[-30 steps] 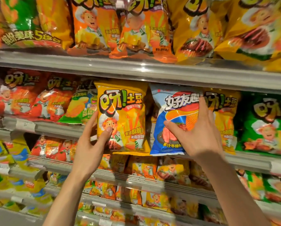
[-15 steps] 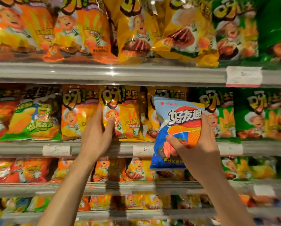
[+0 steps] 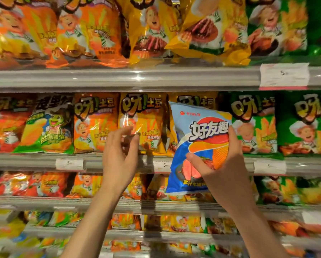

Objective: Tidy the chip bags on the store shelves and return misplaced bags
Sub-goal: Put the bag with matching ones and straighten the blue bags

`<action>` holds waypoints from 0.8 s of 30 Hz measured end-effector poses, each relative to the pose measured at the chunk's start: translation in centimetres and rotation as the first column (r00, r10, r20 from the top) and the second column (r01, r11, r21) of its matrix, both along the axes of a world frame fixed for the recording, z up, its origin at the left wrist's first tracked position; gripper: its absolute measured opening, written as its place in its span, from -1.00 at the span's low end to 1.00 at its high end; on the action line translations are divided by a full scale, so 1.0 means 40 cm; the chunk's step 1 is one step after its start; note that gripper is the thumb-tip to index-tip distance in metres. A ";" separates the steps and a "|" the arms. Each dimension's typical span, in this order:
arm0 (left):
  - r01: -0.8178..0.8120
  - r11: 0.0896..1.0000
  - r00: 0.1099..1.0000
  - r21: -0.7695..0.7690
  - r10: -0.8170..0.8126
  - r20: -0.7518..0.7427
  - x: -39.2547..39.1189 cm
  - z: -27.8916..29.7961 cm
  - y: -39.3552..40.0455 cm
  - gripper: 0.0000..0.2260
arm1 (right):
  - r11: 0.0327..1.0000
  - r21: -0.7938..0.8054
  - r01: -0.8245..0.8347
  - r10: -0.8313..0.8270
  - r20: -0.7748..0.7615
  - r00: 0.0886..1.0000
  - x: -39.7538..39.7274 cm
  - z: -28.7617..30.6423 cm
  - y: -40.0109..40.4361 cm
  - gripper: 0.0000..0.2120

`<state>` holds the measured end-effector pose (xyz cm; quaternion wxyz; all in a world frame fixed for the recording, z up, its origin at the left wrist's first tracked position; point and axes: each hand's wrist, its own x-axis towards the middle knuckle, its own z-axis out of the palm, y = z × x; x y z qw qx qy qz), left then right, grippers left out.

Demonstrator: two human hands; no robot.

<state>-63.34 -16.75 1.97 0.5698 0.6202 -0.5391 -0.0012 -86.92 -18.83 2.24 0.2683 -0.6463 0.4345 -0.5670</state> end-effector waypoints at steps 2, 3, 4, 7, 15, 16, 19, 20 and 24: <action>0.277 0.953 0.940 0.121 -0.242 -0.241 -0.055 0.008 0.042 -0.78 | 0.999 0.001 -0.037 0.037 0.008 0.999 0.008 -0.004 0.006 -0.19; 0.390 0.908 0.887 0.154 -0.325 -0.327 -0.074 0.003 0.057 -0.75 | 0.999 0.006 -0.046 0.046 -0.003 0.999 0.013 -0.007 0.010 -0.18; 0.478 0.863 0.831 0.161 -0.386 -0.402 -0.088 -0.004 0.068 -0.72 | 0.998 0.022 -0.056 0.056 -0.007 0.998 0.020 -0.010 0.016 -0.16; 0.622 0.775 0.683 0.108 -0.470 -0.559 -0.110 -0.025 0.093 -0.66 | 0.996 0.073 -0.047 0.051 -0.049 0.998 0.038 -0.029 0.039 -0.06; 0.614 0.783 0.692 0.102 -0.472 -0.546 -0.072 -0.104 0.125 -0.65 | 0.971 0.237 -0.036 0.054 -0.070 0.996 0.075 -0.082 0.122 -0.39; 0.632 0.768 0.668 0.102 -0.473 -0.575 -0.070 -0.110 0.128 -0.64 | 0.968 0.251 -0.015 0.032 -0.066 0.997 0.075 -0.093 0.131 -0.43; 0.653 0.750 0.668 0.108 -0.502 -0.550 -0.087 -0.137 0.142 -0.62 | 0.958 0.284 0.047 -0.034 -0.050 0.998 0.055 -0.118 0.168 -0.47; 0.662 0.739 0.670 0.124 -0.510 -0.540 -0.101 -0.145 0.147 -0.64 | 0.952 0.297 0.072 -0.061 -0.044 0.997 0.039 -0.126 0.180 -0.47; 0.690 0.693 0.685 0.208 -0.533 -0.498 -0.188 -0.161 0.147 -0.58 | 0.934 0.313 0.173 -0.178 -0.012 0.984 -0.048 -0.142 0.226 -0.46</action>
